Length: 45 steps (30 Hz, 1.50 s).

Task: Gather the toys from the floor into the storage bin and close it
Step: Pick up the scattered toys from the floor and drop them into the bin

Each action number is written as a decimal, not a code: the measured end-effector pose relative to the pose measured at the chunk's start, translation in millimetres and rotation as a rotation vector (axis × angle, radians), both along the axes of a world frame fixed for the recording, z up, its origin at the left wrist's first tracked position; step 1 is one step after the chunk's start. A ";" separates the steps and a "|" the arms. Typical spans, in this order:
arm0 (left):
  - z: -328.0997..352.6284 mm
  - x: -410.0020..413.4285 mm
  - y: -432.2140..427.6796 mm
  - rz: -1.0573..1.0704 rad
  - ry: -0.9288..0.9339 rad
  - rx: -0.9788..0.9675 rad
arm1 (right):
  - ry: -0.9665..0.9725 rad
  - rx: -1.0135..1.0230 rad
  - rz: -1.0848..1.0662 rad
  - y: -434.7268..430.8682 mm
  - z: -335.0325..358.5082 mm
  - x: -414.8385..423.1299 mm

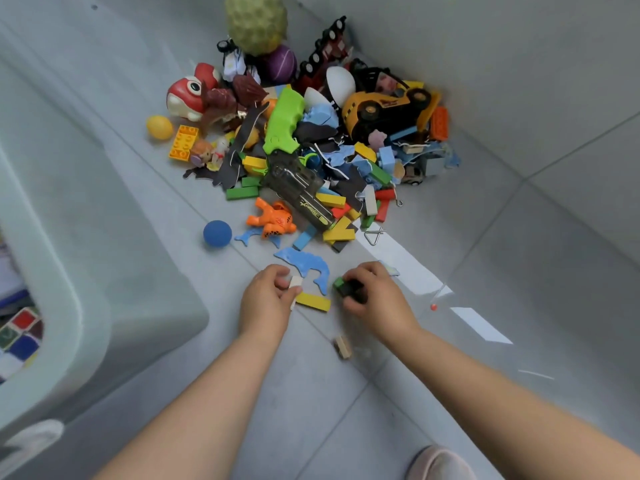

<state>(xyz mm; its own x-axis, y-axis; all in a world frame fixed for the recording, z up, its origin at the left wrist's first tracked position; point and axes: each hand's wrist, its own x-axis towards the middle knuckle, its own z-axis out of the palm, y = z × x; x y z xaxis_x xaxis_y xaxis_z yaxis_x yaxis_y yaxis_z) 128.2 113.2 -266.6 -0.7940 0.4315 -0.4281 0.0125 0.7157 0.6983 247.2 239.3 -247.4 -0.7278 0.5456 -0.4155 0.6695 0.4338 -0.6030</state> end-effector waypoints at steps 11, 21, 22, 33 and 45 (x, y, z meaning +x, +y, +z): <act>-1.4 13.8 -9.1 -0.132 0.047 -0.002 | 0.120 -0.138 -0.087 -23.5 7.7 3.0; 18.3 9.9 -7.4 0.169 -0.236 0.112 | -0.052 0.165 0.374 -33.6 -1.3 -11.6; 24.1 10.2 -4.5 0.299 -0.393 0.211 | -0.050 0.134 0.283 -32.1 -0.4 -11.6; 43.0 11.7 1.8 0.735 -1.214 0.743 | 0.191 -0.129 -0.076 -38.7 61.8 -24.5; 34.7 11.7 -10.8 0.823 -1.040 0.663 | -0.195 0.017 0.253 -50.4 6.1 38.9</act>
